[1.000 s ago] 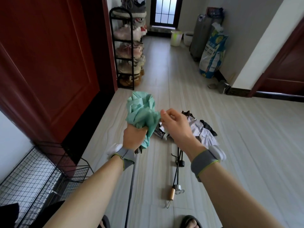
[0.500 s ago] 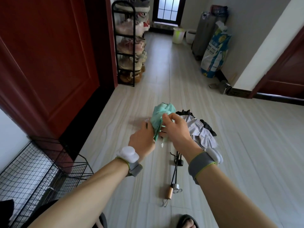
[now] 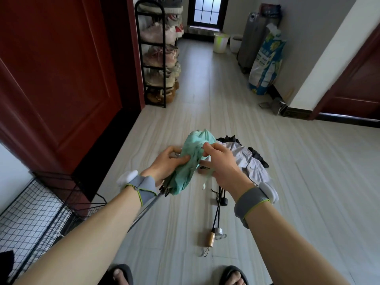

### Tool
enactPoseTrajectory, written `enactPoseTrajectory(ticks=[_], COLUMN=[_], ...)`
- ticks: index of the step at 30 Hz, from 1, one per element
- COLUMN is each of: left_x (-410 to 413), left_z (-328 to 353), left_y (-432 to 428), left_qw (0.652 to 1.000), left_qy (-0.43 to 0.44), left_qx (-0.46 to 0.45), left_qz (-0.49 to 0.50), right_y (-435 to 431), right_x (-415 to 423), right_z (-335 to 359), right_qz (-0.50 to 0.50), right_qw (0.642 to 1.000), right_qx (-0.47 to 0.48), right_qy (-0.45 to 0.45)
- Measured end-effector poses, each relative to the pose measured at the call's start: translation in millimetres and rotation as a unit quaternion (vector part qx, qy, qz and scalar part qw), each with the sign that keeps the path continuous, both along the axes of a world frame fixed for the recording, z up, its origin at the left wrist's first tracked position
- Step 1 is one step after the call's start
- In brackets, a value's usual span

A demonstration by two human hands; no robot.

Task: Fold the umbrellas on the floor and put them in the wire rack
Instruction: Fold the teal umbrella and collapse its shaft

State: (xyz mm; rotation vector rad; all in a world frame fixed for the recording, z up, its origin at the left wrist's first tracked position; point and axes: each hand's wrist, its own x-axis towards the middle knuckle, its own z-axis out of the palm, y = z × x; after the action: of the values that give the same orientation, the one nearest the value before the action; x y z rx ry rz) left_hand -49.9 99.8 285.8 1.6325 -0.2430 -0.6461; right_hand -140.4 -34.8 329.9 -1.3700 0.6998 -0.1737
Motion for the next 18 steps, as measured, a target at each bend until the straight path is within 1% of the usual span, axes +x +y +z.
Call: enactPoseTrajectory(ticks=[2, 4, 5, 6, 7, 8, 10, 11, 12, 13, 14, 15, 16, 18], left_x=[4, 6, 6, 4, 4, 3, 0, 0, -3, -4, -7, -6, -6, -5], left_z=[3, 8, 11, 14, 15, 15, 15, 13, 14, 10, 8, 5, 3, 2], left_y=[4, 8, 9, 10, 10, 8, 1, -4, -9, -12, -14, -14, -14, -16], left_qw=[0.997, 0.987, 0.979, 0.973, 0.973, 0.979, 0.989, 0.986, 0.976, 0.963, 0.952, 0.951, 0.964, 0.994], left_qy=[0.069, 0.122, 0.146, 0.162, 0.155, 0.124, 0.007, -0.068, -0.135, -0.179, -0.193, -0.188, -0.163, -0.066], left_qx=[-0.027, -0.024, -0.017, -0.008, -0.002, 0.003, 0.035, 0.077, 0.128, 0.189, 0.234, 0.243, 0.209, 0.068], left_qz=[-0.013, -0.101, -0.144, -0.166, -0.169, -0.159, -0.145, -0.131, -0.114, -0.078, -0.041, -0.02, -0.026, -0.055], right_y=[-1, -3, -4, -4, -5, -5, -6, -6, -5, -5, -4, -4, -3, -4], right_x=[-3, -5, -5, -5, -5, -5, -4, -3, -2, -1, -1, -1, -3, -7], right_z=[3, 6, 6, 5, 3, 2, -1, -1, -1, -1, 0, -1, 1, 4], right_qz=[0.006, 0.008, 0.011, 0.016, 0.02, 0.019, 0.003, -0.011, -0.024, -0.031, -0.033, -0.028, -0.019, -0.011], right_qw=[0.998, 0.994, 0.993, 0.994, 0.994, 0.995, 0.996, 0.997, 0.997, 0.998, 0.999, 0.999, 0.999, 0.999], right_qx=[0.049, 0.093, 0.096, 0.088, 0.081, 0.078, 0.076, 0.069, 0.057, 0.045, 0.034, 0.028, 0.03, 0.044], right_qy=[-0.029, -0.061, -0.067, -0.066, -0.066, -0.063, -0.05, -0.043, -0.037, -0.029, -0.019, -0.011, -0.005, -0.011])
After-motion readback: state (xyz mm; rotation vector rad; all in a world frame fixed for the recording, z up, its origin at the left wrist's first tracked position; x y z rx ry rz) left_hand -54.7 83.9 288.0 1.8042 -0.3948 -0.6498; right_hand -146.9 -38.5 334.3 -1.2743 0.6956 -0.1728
